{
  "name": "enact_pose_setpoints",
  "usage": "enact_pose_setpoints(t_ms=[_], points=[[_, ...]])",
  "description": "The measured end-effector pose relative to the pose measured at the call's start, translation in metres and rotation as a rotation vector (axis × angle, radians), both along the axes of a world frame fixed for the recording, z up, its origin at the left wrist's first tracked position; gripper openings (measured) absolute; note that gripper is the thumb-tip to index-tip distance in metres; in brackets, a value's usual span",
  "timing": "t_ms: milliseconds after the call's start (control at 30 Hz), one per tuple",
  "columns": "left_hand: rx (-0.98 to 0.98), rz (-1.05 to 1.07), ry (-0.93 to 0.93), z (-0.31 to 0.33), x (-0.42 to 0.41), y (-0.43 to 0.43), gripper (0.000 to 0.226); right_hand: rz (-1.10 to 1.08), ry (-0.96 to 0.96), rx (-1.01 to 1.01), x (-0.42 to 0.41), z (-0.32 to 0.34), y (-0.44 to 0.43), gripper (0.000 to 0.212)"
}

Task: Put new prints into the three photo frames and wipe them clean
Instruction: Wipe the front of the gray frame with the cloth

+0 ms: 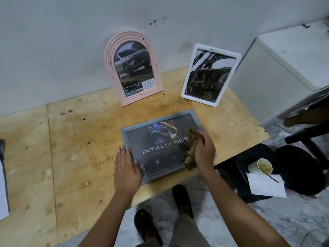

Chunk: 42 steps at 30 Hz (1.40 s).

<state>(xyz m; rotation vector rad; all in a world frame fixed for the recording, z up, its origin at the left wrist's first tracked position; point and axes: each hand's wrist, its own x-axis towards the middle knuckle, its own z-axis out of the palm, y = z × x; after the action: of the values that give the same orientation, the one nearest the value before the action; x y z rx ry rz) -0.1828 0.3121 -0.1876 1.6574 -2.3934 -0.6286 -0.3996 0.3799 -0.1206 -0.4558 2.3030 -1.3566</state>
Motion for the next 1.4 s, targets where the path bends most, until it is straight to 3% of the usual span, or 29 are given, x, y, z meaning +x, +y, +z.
enact_pose_setpoints(t_ms=[100,267,333,567,900,1033,1167,1400], points=[[0.043,0.122,0.047,0.003,-0.007,-0.003,0.059,0.034,0.259,-0.016,-0.036,-0.006,-0.009,0.037],[0.036,0.191,0.067,-0.005,-0.017,-0.002,0.052,0.638,0.590,0.320,-0.044,-0.065,-0.015,0.051],[0.013,0.176,0.049,-0.007,-0.017,-0.002,0.053,0.682,0.654,0.392,-0.038,-0.077,-0.018,0.057],[-0.014,0.169,0.044,-0.008,-0.016,-0.001,0.058,0.704,0.631,0.400,-0.009,-0.083,-0.050,0.065],[-0.024,0.205,0.052,-0.014,-0.016,-0.002,0.058,1.061,0.748,0.241,0.038,-0.090,-0.079,0.055],[-0.036,0.223,0.056,-0.015,-0.018,-0.001,0.061,1.233,0.802,0.111,0.032,-0.092,-0.077,0.061],[-0.049,0.249,0.061,-0.013,-0.019,0.000,0.056,1.429,0.709,-0.018,0.022,-0.092,-0.073,0.069],[-0.064,0.264,0.037,-0.011,-0.021,0.000,0.057,1.613,0.445,-0.181,0.007,-0.084,-0.066,0.055]])
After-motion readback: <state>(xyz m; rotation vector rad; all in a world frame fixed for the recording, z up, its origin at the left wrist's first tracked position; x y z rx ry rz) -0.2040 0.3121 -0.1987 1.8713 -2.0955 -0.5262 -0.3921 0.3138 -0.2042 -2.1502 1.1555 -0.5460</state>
